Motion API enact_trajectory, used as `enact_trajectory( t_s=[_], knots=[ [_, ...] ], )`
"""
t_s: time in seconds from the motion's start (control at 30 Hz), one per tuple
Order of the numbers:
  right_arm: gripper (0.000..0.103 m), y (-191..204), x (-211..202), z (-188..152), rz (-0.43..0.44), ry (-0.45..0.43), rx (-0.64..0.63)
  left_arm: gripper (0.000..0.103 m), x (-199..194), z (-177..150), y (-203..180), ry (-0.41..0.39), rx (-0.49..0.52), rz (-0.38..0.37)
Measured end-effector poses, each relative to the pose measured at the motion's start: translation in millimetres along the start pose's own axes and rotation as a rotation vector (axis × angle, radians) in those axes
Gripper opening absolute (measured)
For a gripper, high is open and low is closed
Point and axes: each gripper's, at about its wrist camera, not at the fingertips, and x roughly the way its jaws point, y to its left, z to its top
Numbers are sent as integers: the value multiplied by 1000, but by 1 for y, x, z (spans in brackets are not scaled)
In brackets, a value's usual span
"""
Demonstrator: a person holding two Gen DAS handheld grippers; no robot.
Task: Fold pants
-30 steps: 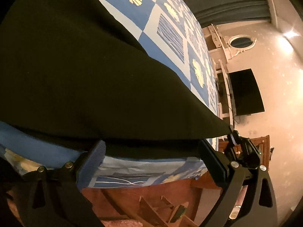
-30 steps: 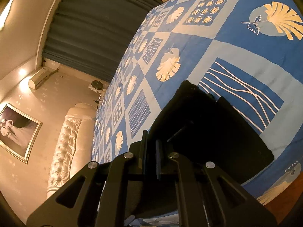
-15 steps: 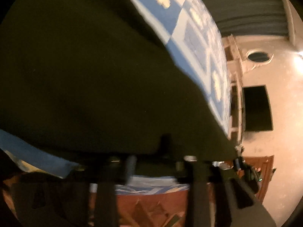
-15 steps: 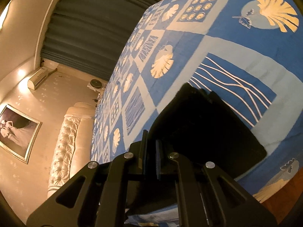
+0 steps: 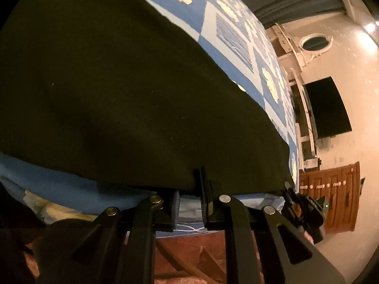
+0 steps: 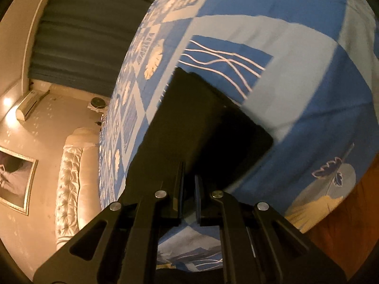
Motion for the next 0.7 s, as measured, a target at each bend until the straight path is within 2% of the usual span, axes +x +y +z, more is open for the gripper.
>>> enact_trajectory(
  t_s=[0.17, 0.23, 0.3, 0.33, 0.43, 0.5, 0.6, 0.67, 0.7],
  knots=[
    [9, -1, -5, 1, 6, 6, 6, 15, 1, 4, -5, 0, 28, 5],
    [13, -1, -17, 2, 8, -26, 13, 15, -2, 4, -8, -6, 48, 7],
    [22, -8, -31, 3, 24, -65, 50, 15, 1, 4, -9, -2, 51, 6],
    [27, -12, -35, 2, 41, -65, 74, 15, 3, 5, -6, 7, 40, 1],
    [27, -25, -33, 2, 117, -29, 155, 15, 5, 5, 2, 17, 0, -20],
    [33, -31, -25, 0, 157, 3, 209, 15, 4, 4, 1, 16, 5, -20],
    [37, -35, -26, -7, 205, -3, 299, 15, 1, 2, 0, 17, 6, -23],
    [50, -33, -25, -6, 199, 11, 297, 15, 1, 3, 2, 21, 1, -28],
    [53, -33, -26, -5, 188, 1, 304, 15, 1, 3, 2, 21, 2, -28]
  ],
)
